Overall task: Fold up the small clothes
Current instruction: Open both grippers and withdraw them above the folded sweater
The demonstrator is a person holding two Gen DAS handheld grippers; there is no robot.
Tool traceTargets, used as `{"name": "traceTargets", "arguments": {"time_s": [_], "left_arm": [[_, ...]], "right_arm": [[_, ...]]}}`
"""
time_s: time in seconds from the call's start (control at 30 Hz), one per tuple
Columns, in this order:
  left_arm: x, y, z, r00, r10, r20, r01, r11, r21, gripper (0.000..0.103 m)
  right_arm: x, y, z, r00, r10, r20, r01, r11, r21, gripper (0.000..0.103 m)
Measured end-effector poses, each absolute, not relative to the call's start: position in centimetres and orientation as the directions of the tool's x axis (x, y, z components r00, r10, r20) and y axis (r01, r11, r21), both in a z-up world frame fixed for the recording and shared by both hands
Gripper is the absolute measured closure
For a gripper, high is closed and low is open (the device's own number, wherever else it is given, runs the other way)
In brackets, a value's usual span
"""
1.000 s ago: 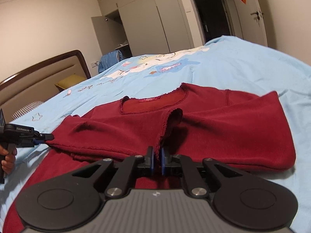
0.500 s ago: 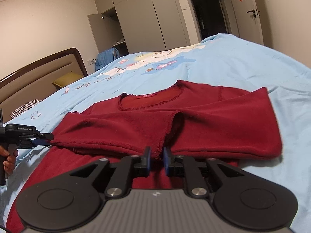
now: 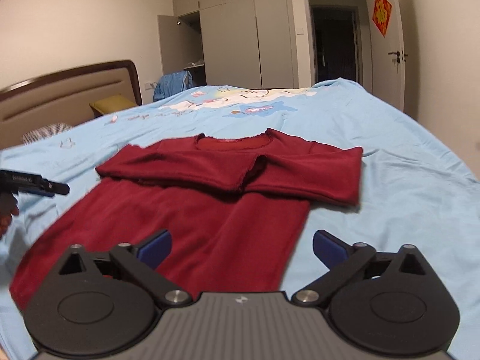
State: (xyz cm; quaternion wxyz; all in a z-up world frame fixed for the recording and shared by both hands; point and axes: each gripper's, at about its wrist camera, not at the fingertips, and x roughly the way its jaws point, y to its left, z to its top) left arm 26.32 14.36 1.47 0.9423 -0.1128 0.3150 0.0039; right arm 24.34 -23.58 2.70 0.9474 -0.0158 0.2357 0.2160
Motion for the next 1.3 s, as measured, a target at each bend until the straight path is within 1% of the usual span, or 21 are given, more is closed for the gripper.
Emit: {"name": "traceTargets", "arguments": {"time_s": [0.1, 0.33, 0.47, 0.6, 0.7, 0.87, 0.97, 1.0, 1.03, 1.1, 1.13, 1.17, 1.2, 1.23, 1.27, 1.3], "left_arm": [[23.6, 13.1, 1.1, 0.798, -0.071, -0.599, -0.055, 0.980, -0.189, 0.001], [19.7, 10.5, 0.5, 0.775, -0.067, -0.628, -0.025, 0.990, -0.137, 0.001], [18.4, 9.1, 0.5, 0.774, -0.073, -0.629, -0.001, 0.993, -0.117, 0.001], [17.9, 7.9, 0.4, 0.751, -0.077, -0.656, 0.009, 0.994, -0.106, 0.001], [17.5, 7.4, 0.5, 0.741, -0.085, -0.666, 0.005, 0.993, -0.121, 0.001], [17.2, 6.6, 0.7, 0.728, -0.082, -0.681, 0.000, 0.993, -0.119, 0.001], [17.1, 6.3, 0.9, 0.726, -0.078, -0.683, 0.002, 0.994, -0.110, 0.001], [17.0, 6.2, 0.9, 0.726, -0.076, -0.684, 0.002, 0.994, -0.108, 0.001], [17.0, 6.2, 1.0, 0.726, -0.075, -0.684, 0.001, 0.994, -0.107, 0.001], [16.9, 6.1, 1.1, 0.727, -0.077, -0.683, 0.003, 0.994, -0.110, 0.001], [16.9, 6.0, 1.2, 0.727, -0.080, -0.682, 0.005, 0.994, -0.110, 0.001], [16.8, 6.0, 1.2, 0.727, -0.081, -0.682, 0.008, 0.994, -0.110, 0.001], [16.7, 5.9, 1.2, 0.727, -0.083, -0.682, 0.012, 0.994, -0.108, 0.001], [16.7, 5.8, 1.2, 0.726, -0.084, -0.683, 0.017, 0.994, -0.105, 0.001], [16.6, 5.8, 1.2, 0.725, -0.085, -0.683, 0.021, 0.995, -0.101, 0.001], [16.5, 5.6, 1.2, 0.726, -0.084, -0.683, 0.025, 0.995, -0.096, 0.001]], "right_arm": [[21.6, -23.6, 2.3, 0.800, 0.372, -0.471, -0.427, 0.904, -0.010, 0.000], [15.9, -22.8, 1.1, 0.808, 0.345, -0.478, -0.478, 0.858, -0.189, 0.000], [13.2, -21.6, 0.2, 0.808, 0.337, -0.483, -0.518, 0.797, -0.311, 0.000], [11.2, -20.3, -1.1, 0.813, 0.312, -0.491, -0.538, 0.726, -0.428, 0.000], [10.2, -19.5, -2.4, 0.816, 0.298, -0.495, -0.546, 0.678, -0.492, 0.000], [9.9, -17.8, -4.4, 0.867, 0.208, -0.453, -0.469, 0.648, -0.600, 0.000], [9.9, -17.2, -4.9, 0.888, 0.196, -0.416, -0.438, 0.637, -0.635, 0.000], [9.8, -17.1, -5.0, 0.891, 0.200, -0.408, -0.436, 0.632, -0.641, 0.002], [9.7, -17.2, -5.0, 0.888, 0.212, -0.408, -0.444, 0.629, -0.638, 0.005], [9.4, -17.3, -5.0, 0.879, 0.238, -0.413, -0.464, 0.627, -0.626, 0.022], [9.2, -17.3, -5.0, 0.877, 0.247, -0.412, -0.470, 0.622, -0.626, 0.025], [9.0, -17.3, -5.0, 0.874, 0.261, -0.410, -0.478, 0.615, -0.627, 0.036], [8.8, -17.3, -4.9, 0.870, 0.276, -0.409, -0.488, 0.608, -0.627, 0.050], [8.6, -17.3, -4.9, 0.867, 0.286, -0.409, -0.494, 0.604, -0.626, 0.058], [8.5, -17.2, -4.8, 0.864, 0.296, -0.408, -0.500, 0.603, -0.621, 0.072], [8.4, -17.3, -4.7, 0.859, 0.311, -0.407, -0.509, 0.607, -0.611, 0.081]]}}
